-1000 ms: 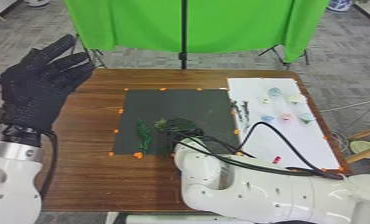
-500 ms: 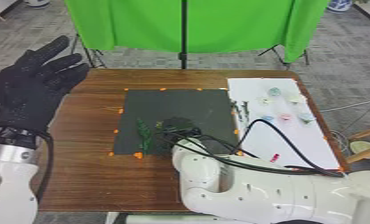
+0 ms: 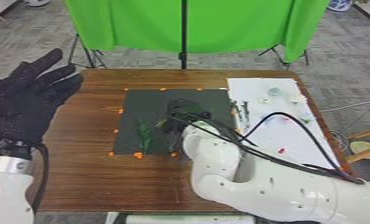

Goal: Arrange flowers

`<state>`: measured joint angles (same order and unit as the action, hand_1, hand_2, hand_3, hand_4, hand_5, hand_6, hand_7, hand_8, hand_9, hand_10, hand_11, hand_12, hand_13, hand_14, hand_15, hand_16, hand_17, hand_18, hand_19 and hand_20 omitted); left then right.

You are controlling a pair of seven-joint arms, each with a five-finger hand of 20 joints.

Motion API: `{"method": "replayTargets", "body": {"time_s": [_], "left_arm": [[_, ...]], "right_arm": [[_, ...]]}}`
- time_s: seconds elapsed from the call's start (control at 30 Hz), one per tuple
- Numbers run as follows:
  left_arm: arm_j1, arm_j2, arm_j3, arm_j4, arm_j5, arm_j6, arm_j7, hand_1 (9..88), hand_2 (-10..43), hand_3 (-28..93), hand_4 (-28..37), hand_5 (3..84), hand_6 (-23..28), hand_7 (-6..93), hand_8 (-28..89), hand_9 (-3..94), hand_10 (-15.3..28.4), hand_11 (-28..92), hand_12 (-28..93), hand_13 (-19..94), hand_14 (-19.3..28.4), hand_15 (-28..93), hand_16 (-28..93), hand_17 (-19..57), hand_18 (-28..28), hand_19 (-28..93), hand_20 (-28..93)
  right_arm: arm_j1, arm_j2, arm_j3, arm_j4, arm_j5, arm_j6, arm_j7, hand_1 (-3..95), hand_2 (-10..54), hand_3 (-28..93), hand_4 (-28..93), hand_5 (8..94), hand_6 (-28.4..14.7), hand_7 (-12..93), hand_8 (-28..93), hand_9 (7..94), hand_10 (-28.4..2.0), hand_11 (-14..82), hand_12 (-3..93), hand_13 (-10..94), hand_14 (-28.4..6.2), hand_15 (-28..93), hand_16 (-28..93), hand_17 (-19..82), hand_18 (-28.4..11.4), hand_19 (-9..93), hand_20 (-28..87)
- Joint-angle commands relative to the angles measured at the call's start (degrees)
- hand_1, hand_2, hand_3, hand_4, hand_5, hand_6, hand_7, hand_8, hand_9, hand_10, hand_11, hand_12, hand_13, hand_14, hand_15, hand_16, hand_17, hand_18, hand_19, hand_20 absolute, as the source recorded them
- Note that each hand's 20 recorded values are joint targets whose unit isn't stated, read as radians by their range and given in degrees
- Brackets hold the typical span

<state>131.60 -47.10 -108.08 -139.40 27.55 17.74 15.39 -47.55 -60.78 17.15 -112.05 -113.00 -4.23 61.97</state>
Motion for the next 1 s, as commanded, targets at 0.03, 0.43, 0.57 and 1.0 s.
{"method": "replayTargets", "body": {"time_s": [0.03, 0.43, 0.57, 1.0], "left_arm": [[2.14, -1.39, -0.18, -0.38, -0.2, 0.89, 0.63, 21.3, 8.9, 77, -25.8, 36.5, 10.4, 15.9, -10, 33.6, 21.9, 29, 12, 25, 28.4, 50, -9, -6.9, 28.4, 66, -13], [2.22, -2.09, 0.51, -0.34, -0.14, 0.68, 0.39, 21.2, 9.0, 77, -25.8, 36.5, 10.5, 15.8, -10, 33.6, 21.7, 29, 12, 25, 28.4, 49, -9, -7.0, 28.4, 66, -13], [1.39, -1.91, 1.3, -0.2, -0.14, 1.0, -0.19, 21.2, 8.9, 77, -25.8, 36.5, 10.5, 15.8, -10, 33.6, 21.7, 29, 12, 25, 28.4, 50, -9, -7.0, 28.4, 66, -13], [0.36, -1.68, 2.38, 0.09, -0.02, 0.06, -0.33, 21.3, 9.0, 77, -25.7, 36.7, 10.6, 15.8, -10, 33.7, 21.9, 29, 11, 25, 28.4, 50, -9, -6.9, 28.4, 66, -13]], "right_arm": [[0.24, 5.22, 7.07, 3.96, 2.51, 3.32, 2.26, 36.2, -9.5, 68, -23, 67.2, -5.1, 12, -11, 83.0, -15.9, 21.2, 15.6, 82, -11.1, 49, 15, 51, -19.8, 93, 4], [-3.01, 10.61, 8.98, 8.73, 1.77, 4.33, 7.34, 34.9, -9.5, 69, -23, 56.9, -7.1, 9, -10, 78.7, -17.9, 20.3, 14.7, 80, -12.4, 49, 14, 52, -19.8, 93, -4], [-3.21, 11.69, 8.77, 10.42, 0.93, 3.49, 8.25, 34.6, -9.5, 69, -23, 55.5, -7.4, 9, -10, 79.9, -17.5, 21.6, 15.0, 81, -11.9, 50, 14, 52, -19.7, 93, -3], [-0.01, 11.39, 5.47, 15.9, 2.87, 1.3, 8.61, 33.5, -9.2, 68, -23, 53.0, -8.0, 9, -10, 80.2, -17.5, 22.2, 14.9, 81, -11.7, 51, 14, 52, -19.9, 93, 0]]}}
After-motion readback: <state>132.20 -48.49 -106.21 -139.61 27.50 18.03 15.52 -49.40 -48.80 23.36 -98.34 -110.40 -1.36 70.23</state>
